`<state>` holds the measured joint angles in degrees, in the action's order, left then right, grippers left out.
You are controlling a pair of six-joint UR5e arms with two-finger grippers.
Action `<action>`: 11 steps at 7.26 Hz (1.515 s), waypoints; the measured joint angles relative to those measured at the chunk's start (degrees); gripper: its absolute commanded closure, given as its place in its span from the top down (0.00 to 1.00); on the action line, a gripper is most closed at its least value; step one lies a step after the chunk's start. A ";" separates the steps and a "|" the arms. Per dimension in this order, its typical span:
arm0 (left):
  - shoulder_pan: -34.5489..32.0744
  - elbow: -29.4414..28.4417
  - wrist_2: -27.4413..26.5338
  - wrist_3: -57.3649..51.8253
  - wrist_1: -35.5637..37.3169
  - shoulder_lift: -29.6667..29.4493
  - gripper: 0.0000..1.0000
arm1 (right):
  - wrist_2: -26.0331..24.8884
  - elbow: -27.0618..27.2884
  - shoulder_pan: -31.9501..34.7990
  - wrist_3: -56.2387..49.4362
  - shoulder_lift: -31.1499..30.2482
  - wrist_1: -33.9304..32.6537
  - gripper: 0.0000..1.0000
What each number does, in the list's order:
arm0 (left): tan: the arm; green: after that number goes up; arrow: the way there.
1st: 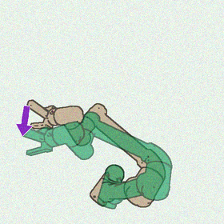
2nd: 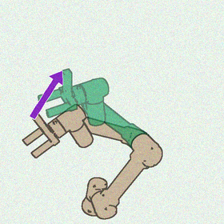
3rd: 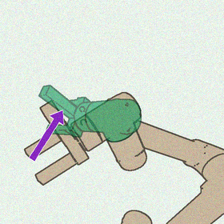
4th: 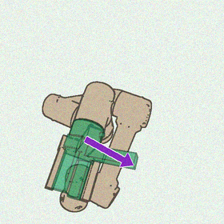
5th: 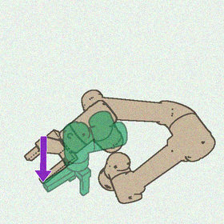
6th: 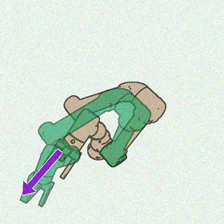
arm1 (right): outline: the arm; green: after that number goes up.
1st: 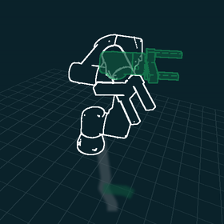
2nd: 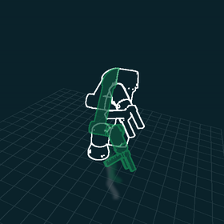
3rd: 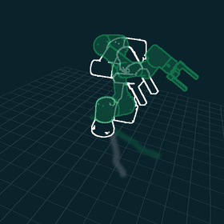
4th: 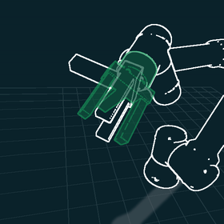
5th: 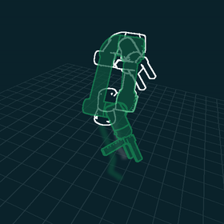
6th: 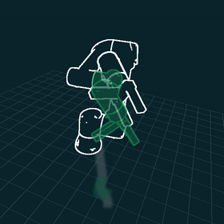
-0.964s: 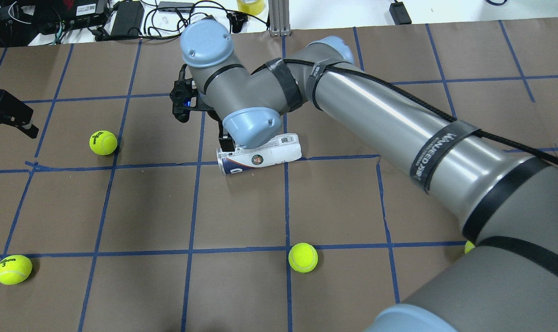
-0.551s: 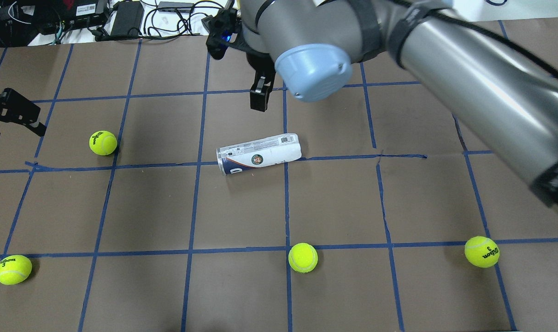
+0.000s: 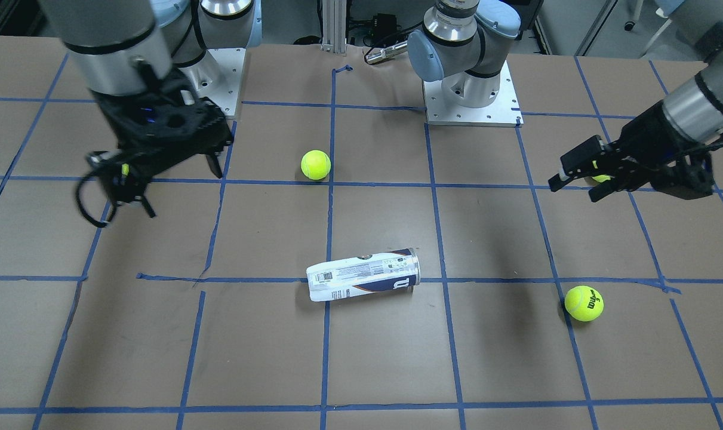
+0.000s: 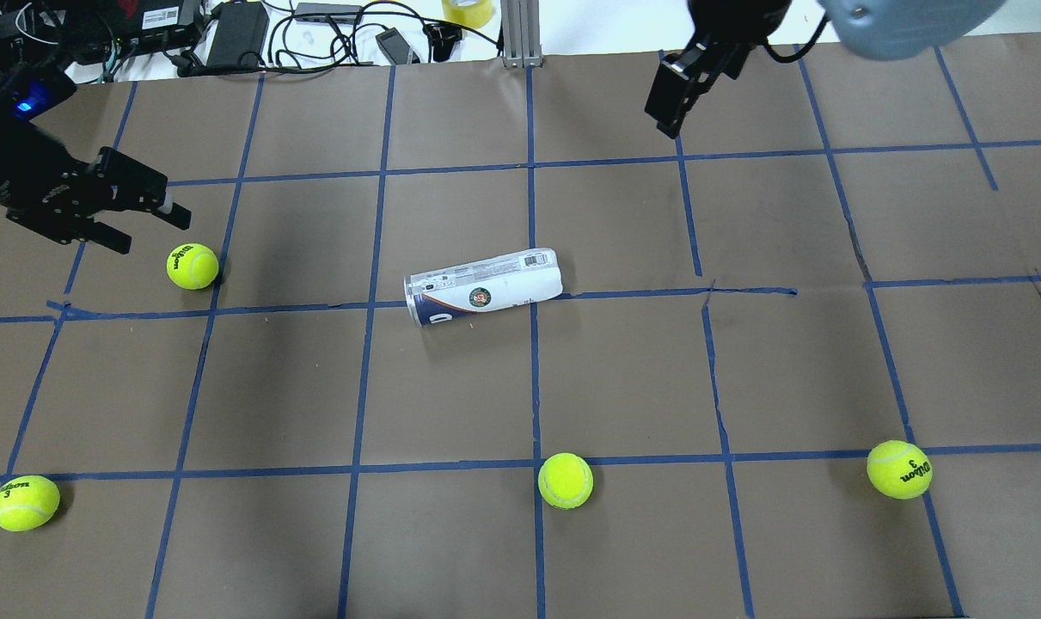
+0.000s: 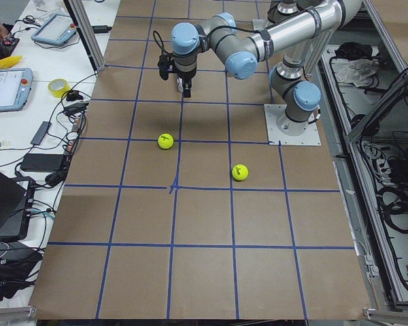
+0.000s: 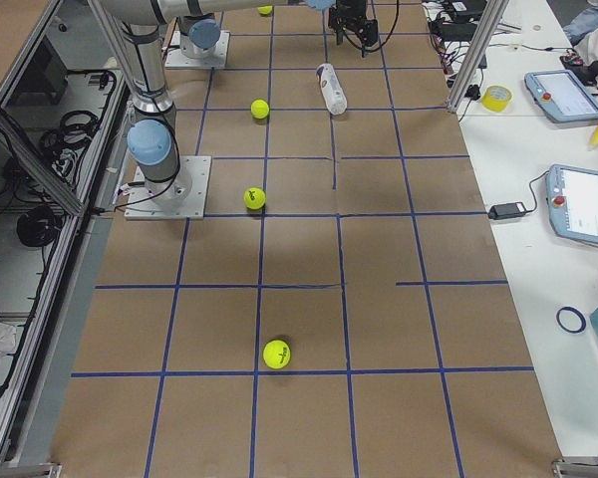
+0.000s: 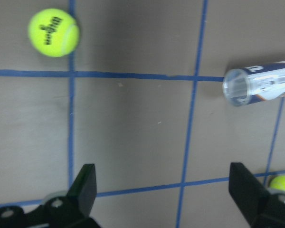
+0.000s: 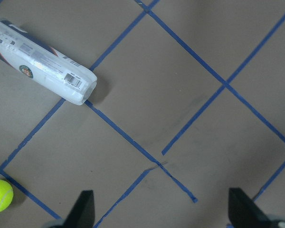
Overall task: Lift up tennis ball bucket
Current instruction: 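Reach the left gripper to the can's open end and grasp it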
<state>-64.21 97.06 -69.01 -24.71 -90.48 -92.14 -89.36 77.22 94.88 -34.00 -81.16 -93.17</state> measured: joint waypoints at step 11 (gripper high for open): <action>-13.93 14.03 20.62 0.69 18.24 -13.87 1.00 | -0.02 8.54 -5.83 34.68 -8.53 1.15 1.00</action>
<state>-78.14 111.09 -48.39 -24.02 -72.24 -106.01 -89.37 85.76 89.05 0.69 -89.69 -92.02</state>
